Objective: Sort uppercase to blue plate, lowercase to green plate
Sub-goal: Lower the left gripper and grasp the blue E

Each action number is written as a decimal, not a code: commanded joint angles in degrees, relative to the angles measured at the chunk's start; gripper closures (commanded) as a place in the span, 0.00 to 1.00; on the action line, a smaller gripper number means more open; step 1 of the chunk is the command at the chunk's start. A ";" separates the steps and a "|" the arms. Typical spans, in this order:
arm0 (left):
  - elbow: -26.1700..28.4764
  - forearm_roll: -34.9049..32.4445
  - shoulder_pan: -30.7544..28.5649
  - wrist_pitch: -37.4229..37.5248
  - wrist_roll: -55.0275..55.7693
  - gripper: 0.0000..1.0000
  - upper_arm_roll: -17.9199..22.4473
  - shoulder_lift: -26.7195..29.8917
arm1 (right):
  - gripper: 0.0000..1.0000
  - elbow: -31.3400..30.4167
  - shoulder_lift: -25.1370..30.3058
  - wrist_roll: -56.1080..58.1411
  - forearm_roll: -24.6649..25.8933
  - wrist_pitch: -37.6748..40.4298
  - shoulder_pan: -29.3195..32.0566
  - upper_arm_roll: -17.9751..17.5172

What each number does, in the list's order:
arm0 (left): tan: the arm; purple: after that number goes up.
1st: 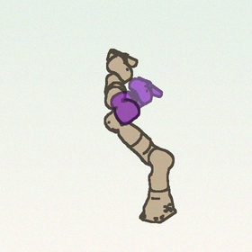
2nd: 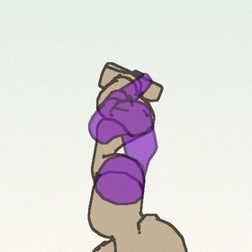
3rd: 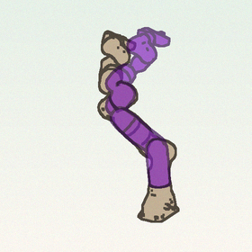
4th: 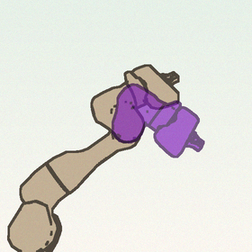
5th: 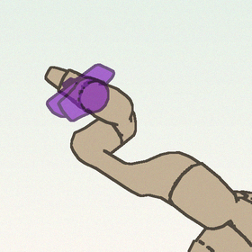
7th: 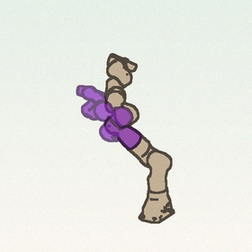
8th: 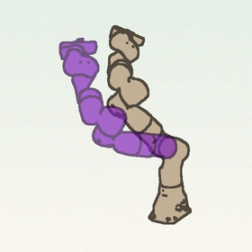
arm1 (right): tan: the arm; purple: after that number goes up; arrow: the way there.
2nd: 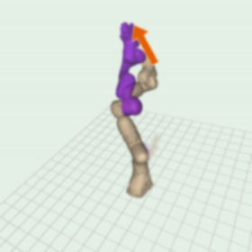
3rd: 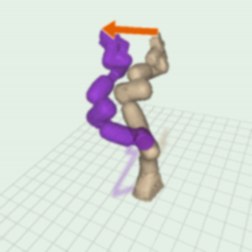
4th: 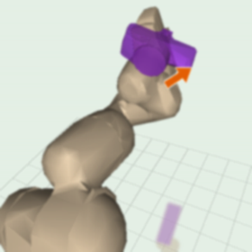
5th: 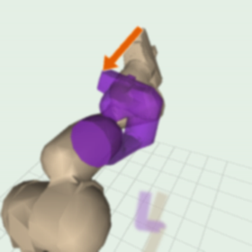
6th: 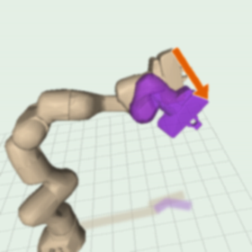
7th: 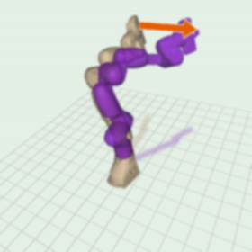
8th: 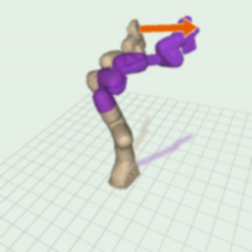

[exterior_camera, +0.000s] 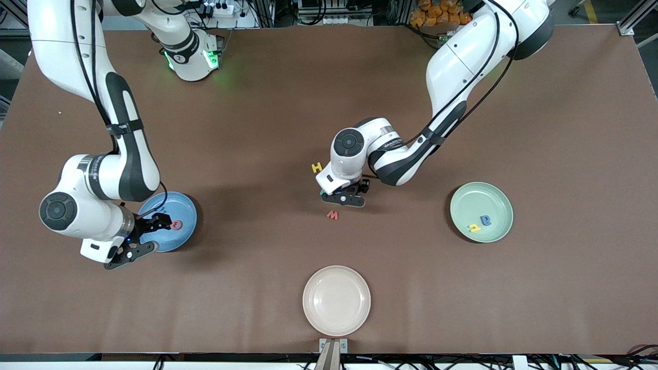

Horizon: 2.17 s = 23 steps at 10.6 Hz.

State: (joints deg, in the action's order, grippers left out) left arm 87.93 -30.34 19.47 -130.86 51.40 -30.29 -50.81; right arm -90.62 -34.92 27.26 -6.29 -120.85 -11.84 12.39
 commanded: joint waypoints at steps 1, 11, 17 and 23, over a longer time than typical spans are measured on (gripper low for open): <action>-1.27 0.90 0.84 -0.09 -1.57 0.31 0.67 -0.52 | 0.00 -0.08 -0.15 0.60 -0.21 -0.27 0.76 -0.61; -1.27 0.98 1.10 -0.09 -1.66 0.46 0.76 -0.78 | 0.00 -0.08 -0.15 0.69 -0.30 -0.27 1.29 -0.61; -1.27 0.64 0.75 -0.09 -2.62 1.00 0.85 -0.52 | 0.00 -0.17 -0.24 0.69 -0.30 -0.27 1.29 -0.61; -1.18 0.89 -3.54 3.23 -2.62 1.00 -0.03 3.86 | 0.00 -0.08 -0.15 0.60 -0.39 -0.27 1.20 -0.61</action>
State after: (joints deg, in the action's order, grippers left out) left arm 86.01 -30.34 18.08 -130.09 50.20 -29.80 -50.24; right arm -90.69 -35.19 27.30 -6.29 -120.87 -11.37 12.38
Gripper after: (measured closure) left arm 0.731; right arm 0.000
